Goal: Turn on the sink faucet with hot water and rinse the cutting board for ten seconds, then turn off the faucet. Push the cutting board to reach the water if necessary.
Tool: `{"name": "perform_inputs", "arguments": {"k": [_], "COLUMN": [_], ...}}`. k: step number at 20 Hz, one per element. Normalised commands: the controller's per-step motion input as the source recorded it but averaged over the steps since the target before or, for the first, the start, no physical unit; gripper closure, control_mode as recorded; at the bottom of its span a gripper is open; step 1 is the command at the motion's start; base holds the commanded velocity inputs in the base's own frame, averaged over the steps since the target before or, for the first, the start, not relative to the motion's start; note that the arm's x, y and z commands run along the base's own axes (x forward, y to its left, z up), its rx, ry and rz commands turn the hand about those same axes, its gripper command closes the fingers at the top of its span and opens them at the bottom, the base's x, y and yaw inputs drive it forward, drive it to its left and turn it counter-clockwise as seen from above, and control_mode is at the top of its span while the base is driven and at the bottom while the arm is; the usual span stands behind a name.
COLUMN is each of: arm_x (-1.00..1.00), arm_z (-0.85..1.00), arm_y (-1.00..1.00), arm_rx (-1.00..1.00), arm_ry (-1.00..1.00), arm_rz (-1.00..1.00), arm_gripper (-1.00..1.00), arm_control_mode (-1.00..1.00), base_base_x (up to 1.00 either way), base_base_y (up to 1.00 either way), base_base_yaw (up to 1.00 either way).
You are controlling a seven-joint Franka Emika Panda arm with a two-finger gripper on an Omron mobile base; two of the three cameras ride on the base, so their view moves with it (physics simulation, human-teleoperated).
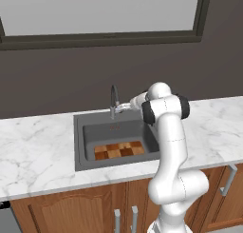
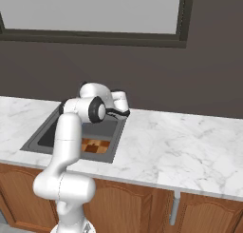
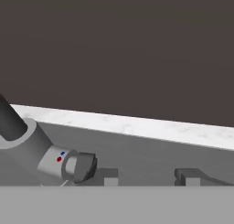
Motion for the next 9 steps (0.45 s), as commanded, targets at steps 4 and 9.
{"name": "perform_inputs", "arguments": {"k": [4,9], "arm_x": [0.01,0.0], "arm_z": [-0.2,-0.34], "arm_y": [1.0,1.0], "arm_rx": [-0.01,-0.05], "arm_ry": [0.0,0.0], "arm_rz": [0.02,0.0], "arm_gripper": [-1.0,-1.0], "arm_control_mode": [-1.0,-1.0], "base_base_x": [0.0,0.0], "base_base_y": [0.0,0.0], "base_base_yaw": [0.0,0.0]}}
